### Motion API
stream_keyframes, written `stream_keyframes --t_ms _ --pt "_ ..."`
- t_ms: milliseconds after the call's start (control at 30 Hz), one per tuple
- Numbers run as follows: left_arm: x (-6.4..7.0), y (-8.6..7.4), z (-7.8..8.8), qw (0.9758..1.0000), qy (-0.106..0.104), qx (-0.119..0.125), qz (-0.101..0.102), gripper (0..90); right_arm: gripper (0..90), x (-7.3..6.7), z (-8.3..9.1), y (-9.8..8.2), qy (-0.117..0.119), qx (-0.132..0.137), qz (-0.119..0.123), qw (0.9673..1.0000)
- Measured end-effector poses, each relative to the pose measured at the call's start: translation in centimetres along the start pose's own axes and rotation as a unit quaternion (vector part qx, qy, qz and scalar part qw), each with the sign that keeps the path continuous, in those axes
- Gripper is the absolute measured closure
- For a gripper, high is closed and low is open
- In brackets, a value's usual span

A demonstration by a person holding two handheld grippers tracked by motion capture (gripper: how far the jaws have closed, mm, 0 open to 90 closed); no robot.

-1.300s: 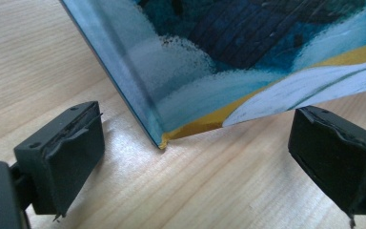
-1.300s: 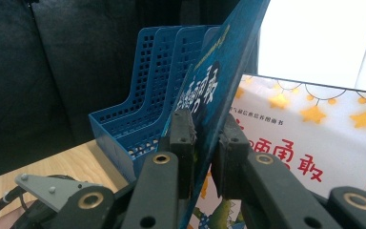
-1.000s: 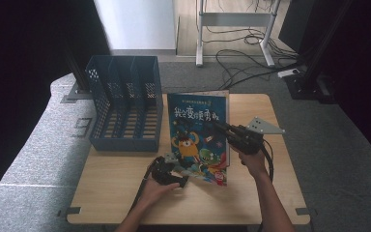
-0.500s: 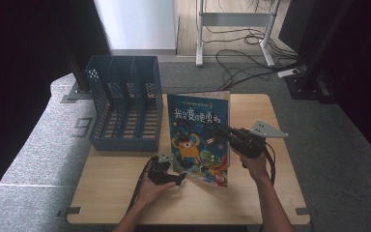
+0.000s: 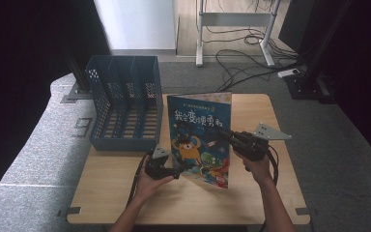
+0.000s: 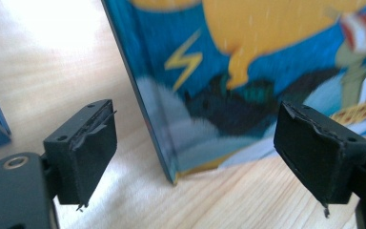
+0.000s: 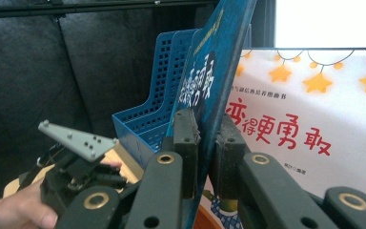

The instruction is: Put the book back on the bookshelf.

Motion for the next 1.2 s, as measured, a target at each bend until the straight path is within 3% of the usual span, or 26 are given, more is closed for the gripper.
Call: stream_keyframes --t_ms 567,800,1200 --pt "-0.1 2.4 1.6 0.9992 -0.010 0.037 -0.014 17.3 82.4 -0.2 0.8 -0.4 0.014 -0.008 0.000 0.9999" --pt "0.1 3.4 2.1 0.9983 -0.004 0.052 -0.026 17.8 82.4 -0.2 1.1 -0.7 0.017 -0.007 -0.002 0.9998" --pt "-0.2 4.9 2.6 0.9974 -0.008 0.064 -0.034 20.9 81.9 0.1 1.5 -0.9 0.020 -0.015 -0.004 0.9997"
Point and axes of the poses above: each handheld gripper's, and its own axes: z roughly backward along the jaws, y roughly out of its top, x roughly to its right, the point moved 3 cm from there along -z, roughly forward along the jaws, and after that the axes turned 7 degrees about -x, right-handed, at the moved point
